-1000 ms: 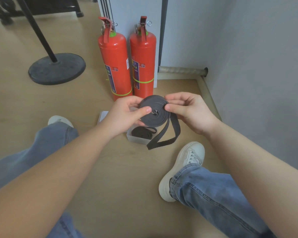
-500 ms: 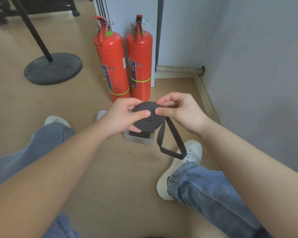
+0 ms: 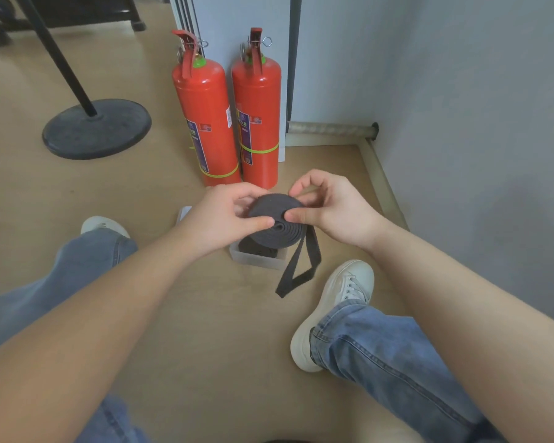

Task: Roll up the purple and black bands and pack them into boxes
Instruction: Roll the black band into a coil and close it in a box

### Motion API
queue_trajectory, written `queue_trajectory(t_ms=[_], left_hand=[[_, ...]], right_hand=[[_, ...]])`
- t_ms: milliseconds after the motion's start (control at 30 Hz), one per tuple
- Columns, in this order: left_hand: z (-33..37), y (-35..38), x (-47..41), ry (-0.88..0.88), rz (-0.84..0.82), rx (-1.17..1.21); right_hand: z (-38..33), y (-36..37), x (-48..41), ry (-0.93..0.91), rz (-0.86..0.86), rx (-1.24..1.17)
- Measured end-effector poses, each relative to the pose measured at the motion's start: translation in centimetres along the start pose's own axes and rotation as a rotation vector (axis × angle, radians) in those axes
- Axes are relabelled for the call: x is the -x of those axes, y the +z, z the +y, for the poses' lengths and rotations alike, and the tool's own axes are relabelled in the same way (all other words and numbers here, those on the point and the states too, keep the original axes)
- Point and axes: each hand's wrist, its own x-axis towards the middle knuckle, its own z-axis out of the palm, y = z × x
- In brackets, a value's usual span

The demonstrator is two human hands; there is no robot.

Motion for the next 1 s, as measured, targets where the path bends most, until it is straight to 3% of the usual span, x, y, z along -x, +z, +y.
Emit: queue_trajectory(t_ms=[167,433,500,667,1000], left_hand=[[-0.1,0.4,0.2,-0.09,-0.016,0.096],[0.1,0.7,0.4,-0.121,0.06,0.376],[0.1,0.5,0.4,-0.117,0.047,0.351],[0.2,-0.4,0.4,-0.04,-0.063,0.031],[0.2,0.1,0.4,-0.111,0.027,0.307]], right_hand=[[0.5,0.4,-0.1,0.002,0.031,0.085],[0.8,0.0,0.1,-0.024,0.061,-0.224],[0.5,0.1,0.0,-0.032,0.061,-0.201],[0.4,0.7,0.0,-0.051,-0.004,-0.067],[1.1,0.4,-0.4,-0.099,0.094,-0.136]])
